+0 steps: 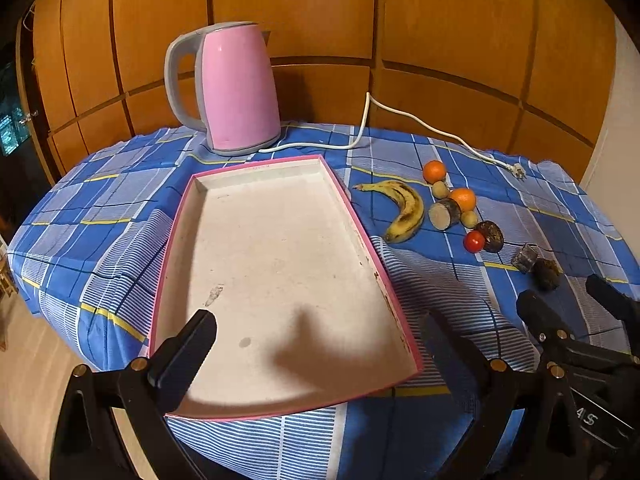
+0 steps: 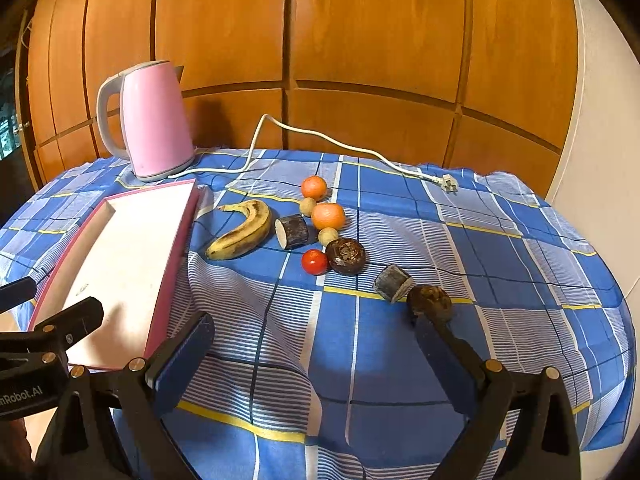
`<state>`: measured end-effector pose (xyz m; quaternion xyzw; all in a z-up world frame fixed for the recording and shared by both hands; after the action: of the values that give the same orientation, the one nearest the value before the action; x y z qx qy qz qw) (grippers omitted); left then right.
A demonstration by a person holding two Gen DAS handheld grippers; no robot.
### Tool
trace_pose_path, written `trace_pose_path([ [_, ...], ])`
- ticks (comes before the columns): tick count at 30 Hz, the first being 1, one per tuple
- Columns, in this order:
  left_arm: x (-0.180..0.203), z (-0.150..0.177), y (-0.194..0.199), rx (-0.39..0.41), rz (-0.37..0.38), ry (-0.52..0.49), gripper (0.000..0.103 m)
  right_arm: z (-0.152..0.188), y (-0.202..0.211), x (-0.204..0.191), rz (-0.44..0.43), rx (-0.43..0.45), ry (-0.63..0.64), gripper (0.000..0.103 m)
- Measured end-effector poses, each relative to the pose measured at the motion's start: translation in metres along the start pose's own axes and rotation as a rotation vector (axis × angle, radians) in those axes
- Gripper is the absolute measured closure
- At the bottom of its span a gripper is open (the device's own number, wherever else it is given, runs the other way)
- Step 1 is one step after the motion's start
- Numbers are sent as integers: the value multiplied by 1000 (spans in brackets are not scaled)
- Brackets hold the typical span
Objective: Organize fruits
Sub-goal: 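Reach the left gripper to the banana and close on it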
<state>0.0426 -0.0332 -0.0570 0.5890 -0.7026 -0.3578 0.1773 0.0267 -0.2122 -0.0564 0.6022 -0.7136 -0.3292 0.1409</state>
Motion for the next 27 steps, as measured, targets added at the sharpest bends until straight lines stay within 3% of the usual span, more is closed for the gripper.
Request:
trace_pose_path([
  [12, 7, -2, -6, -21, 22, -30, 0, -1, -4, 5, 4, -9, -10, 1],
  [18, 16, -1, -20, -103, 39, -96, 0, 3, -13, 15, 18, -39, -21, 1],
  [23, 23, -19, -27, -98, 169, -135, 3, 12, -20, 28, 6, -88, -35, 1],
  [27, 29, -45, -31, -29, 231, -204, 5, 17, -23, 39, 11, -110, -64, 1],
])
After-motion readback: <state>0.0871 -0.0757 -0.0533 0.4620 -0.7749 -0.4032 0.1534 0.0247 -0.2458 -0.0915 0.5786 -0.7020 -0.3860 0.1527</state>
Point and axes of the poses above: each gripper's, at about its wrist camera, not at the fingertips, and y roughly against the way its jaws point, x to its right, z to its underside, the point moved 6 cm from there along -y, roughly the way its jaws point, and after that the axes turned 15 degrees about -y, right-handed, at the moved point
